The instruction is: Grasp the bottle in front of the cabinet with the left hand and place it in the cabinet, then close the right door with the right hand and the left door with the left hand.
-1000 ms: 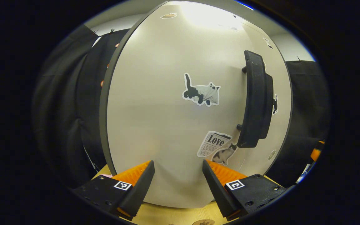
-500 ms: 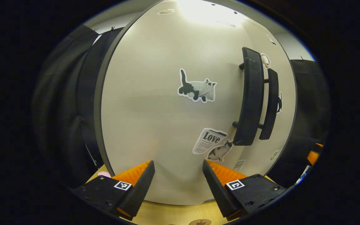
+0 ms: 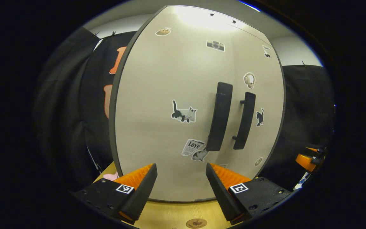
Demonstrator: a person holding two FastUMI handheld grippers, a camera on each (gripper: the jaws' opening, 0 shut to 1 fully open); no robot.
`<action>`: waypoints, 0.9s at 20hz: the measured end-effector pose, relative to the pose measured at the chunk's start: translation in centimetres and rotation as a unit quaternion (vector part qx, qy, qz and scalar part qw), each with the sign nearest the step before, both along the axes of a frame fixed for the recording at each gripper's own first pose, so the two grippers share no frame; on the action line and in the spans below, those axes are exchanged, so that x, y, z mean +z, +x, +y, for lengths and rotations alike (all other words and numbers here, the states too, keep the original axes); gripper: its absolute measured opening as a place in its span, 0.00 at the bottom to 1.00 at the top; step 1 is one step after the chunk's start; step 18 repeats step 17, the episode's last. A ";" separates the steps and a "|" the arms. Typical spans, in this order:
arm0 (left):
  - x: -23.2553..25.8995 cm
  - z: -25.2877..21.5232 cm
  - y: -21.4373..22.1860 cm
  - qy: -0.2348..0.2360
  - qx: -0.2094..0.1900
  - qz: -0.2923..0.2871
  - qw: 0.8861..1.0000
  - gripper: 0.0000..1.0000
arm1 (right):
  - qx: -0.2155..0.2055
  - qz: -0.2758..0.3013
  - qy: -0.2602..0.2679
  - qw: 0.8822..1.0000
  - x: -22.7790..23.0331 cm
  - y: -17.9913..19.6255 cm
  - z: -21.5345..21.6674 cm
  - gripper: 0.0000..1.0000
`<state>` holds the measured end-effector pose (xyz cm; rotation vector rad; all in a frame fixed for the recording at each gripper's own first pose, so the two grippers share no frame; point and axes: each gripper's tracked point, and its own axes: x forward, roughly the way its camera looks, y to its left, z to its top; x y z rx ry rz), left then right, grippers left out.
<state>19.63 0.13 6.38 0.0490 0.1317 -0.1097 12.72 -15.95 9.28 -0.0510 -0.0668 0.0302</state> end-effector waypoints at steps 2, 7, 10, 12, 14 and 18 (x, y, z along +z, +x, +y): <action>1.5 0.1 -1.7 0.002 0.004 -0.013 1.000 0.94 | 0.004 -0.004 0.000 1.000 0.6 -0.3 -0.3 0.95; 4.4 0.6 -5.3 -0.006 0.016 -0.038 0.999 0.94 | 0.011 -0.010 -0.003 1.000 1.7 -1.3 -0.5 0.95; 5.4 1.4 -6.9 -0.012 0.029 -0.047 0.998 0.94 | 0.014 -0.016 -0.010 1.000 2.0 -2.0 -0.3 0.95; 5.6 2.2 -7.7 -0.017 0.038 -0.049 0.998 0.94 | 0.019 -0.019 -0.011 1.000 2.1 -2.5 0.2 0.95; 5.9 3.2 -8.8 -0.019 0.047 -0.053 0.997 0.94 | 0.022 -0.021 -0.009 0.999 2.2 -3.0 0.8 0.95; 6.5 4.9 -10.6 -0.022 0.052 -0.061 0.997 0.94 | 0.024 -0.024 -0.007 0.999 2.0 -4.1 2.1 0.95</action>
